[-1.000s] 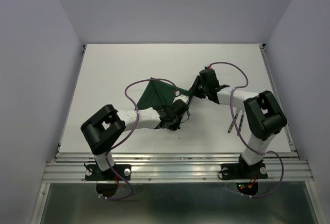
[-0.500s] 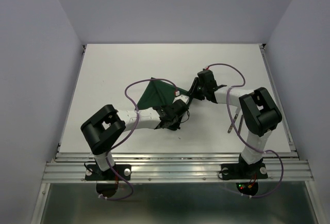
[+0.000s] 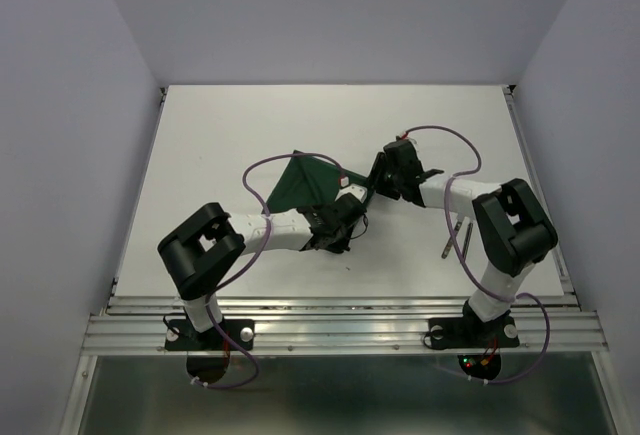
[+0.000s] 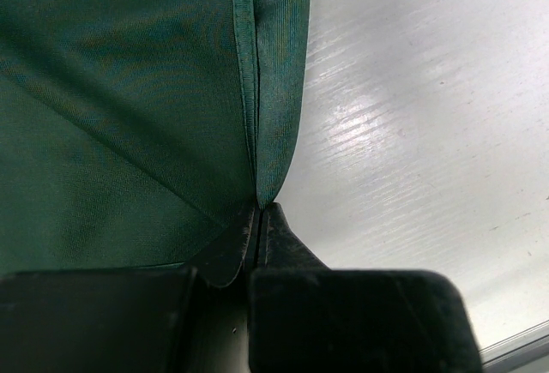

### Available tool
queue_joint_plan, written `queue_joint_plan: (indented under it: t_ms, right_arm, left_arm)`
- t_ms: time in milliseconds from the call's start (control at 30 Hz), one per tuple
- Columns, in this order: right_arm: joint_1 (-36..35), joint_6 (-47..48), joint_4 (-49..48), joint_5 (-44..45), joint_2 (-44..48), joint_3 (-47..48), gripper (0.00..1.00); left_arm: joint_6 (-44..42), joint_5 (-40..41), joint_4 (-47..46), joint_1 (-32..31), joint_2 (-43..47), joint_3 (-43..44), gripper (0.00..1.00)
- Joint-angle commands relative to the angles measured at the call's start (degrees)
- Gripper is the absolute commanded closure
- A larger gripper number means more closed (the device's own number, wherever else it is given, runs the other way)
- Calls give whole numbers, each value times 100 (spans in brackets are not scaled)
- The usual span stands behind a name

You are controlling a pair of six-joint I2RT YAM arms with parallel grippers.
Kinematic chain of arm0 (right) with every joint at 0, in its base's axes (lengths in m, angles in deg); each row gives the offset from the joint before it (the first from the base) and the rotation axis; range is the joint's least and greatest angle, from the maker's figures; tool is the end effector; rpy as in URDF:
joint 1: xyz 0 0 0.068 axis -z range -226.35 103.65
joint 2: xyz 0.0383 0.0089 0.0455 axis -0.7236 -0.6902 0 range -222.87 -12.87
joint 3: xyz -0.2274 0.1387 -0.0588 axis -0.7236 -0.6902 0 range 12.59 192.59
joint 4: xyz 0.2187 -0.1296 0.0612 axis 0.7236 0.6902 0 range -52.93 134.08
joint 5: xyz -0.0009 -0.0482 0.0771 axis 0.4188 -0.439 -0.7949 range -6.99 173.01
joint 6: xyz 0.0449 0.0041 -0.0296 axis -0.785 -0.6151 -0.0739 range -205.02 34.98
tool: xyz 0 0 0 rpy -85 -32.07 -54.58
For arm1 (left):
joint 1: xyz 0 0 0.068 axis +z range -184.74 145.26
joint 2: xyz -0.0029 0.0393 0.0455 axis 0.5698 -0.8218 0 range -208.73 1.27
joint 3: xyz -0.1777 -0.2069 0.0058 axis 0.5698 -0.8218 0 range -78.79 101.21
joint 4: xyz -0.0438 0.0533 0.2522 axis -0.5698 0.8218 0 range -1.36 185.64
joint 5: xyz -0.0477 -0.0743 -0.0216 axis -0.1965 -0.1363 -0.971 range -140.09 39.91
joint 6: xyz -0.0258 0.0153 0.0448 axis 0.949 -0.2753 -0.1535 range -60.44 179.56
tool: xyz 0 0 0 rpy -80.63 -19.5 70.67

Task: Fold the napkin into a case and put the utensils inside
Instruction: Pick up the upper triangle-folded napkin from the center of the board.

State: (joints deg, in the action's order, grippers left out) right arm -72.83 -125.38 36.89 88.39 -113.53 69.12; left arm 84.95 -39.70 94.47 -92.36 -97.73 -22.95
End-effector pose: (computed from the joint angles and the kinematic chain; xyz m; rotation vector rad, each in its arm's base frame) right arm 0.3284 0.1598 0.1694 0.3350 2.3581 0.4641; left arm 0.1942 -0.2943 0.1681 0.6013 2.3815 -0.4413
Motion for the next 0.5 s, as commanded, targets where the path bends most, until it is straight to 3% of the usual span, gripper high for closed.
queue_joint_plan:
  t_ms: [0, 233, 467]
  right_arm:
    - [-94, -86, -25, -38, -49, -37, 45]
    - [-147, -42, -61, -161, -287, 226, 49]
    - [-200, -16, 1, -64, -542, 455, 46]
  left_arm:
    - [10, -11, -46, 23, 30, -81, 100]
    - [1, -20, -73, 23, 39, -90, 100]
    - [-34, -37, -108, 23, 56, -90, 100]
